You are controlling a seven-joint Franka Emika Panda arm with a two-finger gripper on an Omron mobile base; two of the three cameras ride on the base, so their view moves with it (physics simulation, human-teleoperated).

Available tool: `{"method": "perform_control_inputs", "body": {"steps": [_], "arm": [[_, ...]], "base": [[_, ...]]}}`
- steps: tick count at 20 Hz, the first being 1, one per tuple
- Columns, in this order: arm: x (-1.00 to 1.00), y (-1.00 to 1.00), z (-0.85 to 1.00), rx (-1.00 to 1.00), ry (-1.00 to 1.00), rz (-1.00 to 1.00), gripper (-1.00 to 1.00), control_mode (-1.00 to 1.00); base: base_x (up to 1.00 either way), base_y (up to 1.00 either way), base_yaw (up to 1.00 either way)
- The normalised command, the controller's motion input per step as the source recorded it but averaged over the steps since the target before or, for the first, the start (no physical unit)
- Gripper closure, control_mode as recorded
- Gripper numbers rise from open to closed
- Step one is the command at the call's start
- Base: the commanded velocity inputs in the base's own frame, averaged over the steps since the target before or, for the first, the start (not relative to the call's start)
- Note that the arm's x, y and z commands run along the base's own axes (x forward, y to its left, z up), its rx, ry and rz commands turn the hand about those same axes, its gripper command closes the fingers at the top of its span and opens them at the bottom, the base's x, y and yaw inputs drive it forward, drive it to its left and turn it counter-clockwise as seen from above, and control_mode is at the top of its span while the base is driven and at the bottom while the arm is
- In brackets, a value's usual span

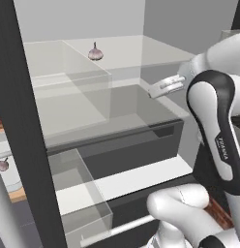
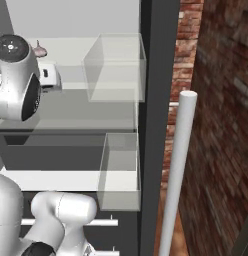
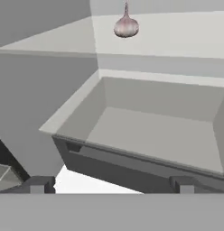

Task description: Place one garlic and one chicken drumstick in each tupperware on the nearby counter, to pack two identical lunches.

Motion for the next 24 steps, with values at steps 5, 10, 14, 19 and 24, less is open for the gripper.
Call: {"method": "perform_control_inputs", "body": {"steps": [5,10,14,19,24], "arm": [[1.0,0.47,0.46,0.0,-0.05,0.23,-1.0,-1.0],[0.91,0.7,0.55,-0.06,-0.02,0.02,-1.0,-1.0],[0.68,0.16,0.03,-0.01,0.12,-0.1,-1.0,-1.0],[0.86,0.12,0.0,-0.01,0.09,-0.17,-1.0,-1.0],[0.8,0.41,0.0,0.0,0.04,-0.14,-1.0,-1.0]], "base": [[0.0,0.0,0.0],[0.0,0.0,0.0],[0.0,0.0,0.0],[0.0,0.0,0.0],[0.0,0.0,0.0]]}}
